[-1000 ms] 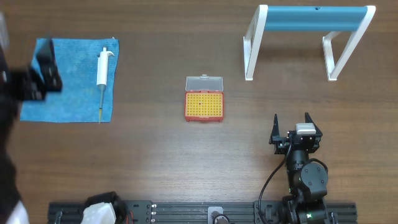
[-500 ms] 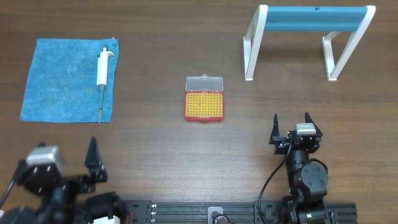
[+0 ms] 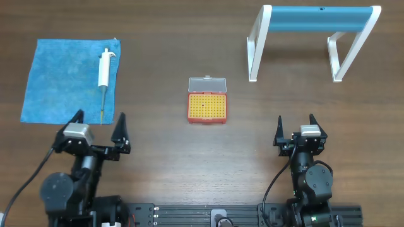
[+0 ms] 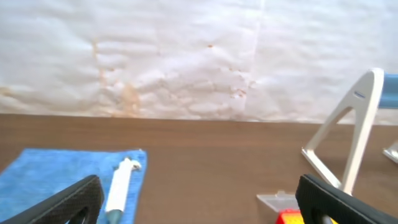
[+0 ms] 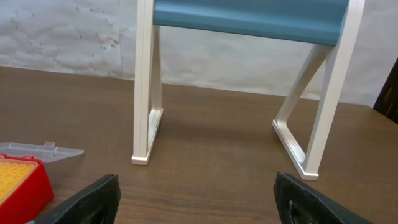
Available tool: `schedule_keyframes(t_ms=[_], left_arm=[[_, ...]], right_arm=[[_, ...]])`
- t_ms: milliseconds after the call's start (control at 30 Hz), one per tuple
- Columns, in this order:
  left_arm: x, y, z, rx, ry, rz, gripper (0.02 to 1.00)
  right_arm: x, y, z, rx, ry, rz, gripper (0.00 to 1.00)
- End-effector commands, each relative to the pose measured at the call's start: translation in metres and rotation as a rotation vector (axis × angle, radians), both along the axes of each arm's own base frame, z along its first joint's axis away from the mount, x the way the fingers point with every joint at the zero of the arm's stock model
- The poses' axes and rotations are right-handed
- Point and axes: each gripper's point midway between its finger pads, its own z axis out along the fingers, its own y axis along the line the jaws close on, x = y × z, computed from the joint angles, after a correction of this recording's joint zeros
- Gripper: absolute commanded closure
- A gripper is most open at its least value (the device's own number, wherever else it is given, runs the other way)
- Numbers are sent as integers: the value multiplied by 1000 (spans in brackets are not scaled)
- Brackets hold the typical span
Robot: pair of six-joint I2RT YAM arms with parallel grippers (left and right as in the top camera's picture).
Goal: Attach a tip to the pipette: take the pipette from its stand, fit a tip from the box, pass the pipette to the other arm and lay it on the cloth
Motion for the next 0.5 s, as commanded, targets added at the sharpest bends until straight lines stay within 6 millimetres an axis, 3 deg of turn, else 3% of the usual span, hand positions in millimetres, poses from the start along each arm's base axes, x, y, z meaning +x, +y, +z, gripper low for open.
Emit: schedule_keyframes(t_ms=[33,300,500], left_arm=[[14,-6,-31,-18,-11,-21,23],[23,-1,-73,-14,-97,9,23],[24,-4,-97,-14,-9,8,20]], right_arm=[[0,-3,-1,10,3,-18,187],[0,-3,-1,11,3,-18,187],[0,-3,-1,11,3,-18,187]])
